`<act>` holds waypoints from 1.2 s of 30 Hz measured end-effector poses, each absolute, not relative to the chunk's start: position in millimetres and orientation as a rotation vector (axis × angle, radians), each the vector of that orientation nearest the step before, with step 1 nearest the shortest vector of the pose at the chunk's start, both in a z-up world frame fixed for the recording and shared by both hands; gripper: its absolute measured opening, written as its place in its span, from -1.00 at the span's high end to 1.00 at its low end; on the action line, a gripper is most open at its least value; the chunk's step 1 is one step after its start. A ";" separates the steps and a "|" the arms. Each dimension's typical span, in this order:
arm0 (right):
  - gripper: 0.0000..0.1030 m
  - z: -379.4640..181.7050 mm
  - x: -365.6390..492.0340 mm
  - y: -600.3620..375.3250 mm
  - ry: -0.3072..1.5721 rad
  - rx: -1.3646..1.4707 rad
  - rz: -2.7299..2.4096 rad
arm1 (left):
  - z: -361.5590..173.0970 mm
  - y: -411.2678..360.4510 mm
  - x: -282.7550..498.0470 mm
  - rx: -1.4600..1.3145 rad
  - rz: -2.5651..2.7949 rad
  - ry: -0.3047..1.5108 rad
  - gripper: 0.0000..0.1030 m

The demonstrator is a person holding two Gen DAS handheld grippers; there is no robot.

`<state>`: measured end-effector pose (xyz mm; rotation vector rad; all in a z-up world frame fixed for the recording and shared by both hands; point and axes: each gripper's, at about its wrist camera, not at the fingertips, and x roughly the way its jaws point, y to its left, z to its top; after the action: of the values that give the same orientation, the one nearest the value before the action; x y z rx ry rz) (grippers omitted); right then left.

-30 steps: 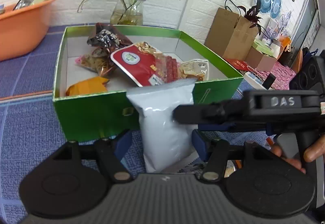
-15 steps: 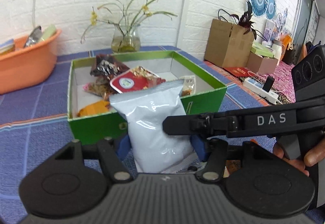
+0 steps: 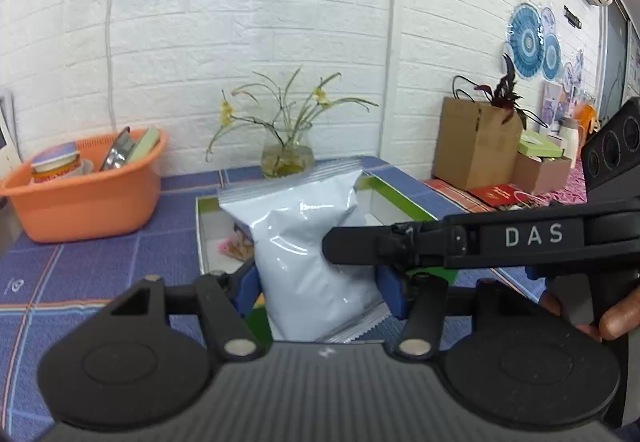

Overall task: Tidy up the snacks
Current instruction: 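Open the right tool to drop the white packet into the box, then move both tools down to the red candy bag on the table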

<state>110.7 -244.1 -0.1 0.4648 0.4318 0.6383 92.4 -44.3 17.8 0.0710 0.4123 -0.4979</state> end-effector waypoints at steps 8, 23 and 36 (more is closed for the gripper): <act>-0.01 -3.8 142.5 -273.6 0.370 0.601 0.555 | 24.7 -73.7 144.2 0.079 -0.516 0.421 -0.11; 0.10 -59.0 174.3 -322.0 0.402 0.778 0.397 | -25.2 -107.4 213.6 0.003 -0.531 0.582 -0.31; -1.00 -33.8 148.3 -321.5 0.319 0.636 0.447 | -13.1 -41.7 185.4 -0.041 -0.376 0.520 -0.49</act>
<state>148.3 -321.5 -33.8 0.6361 0.3193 0.4470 185.4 -41.7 -13.1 -0.0411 0.5195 -0.3763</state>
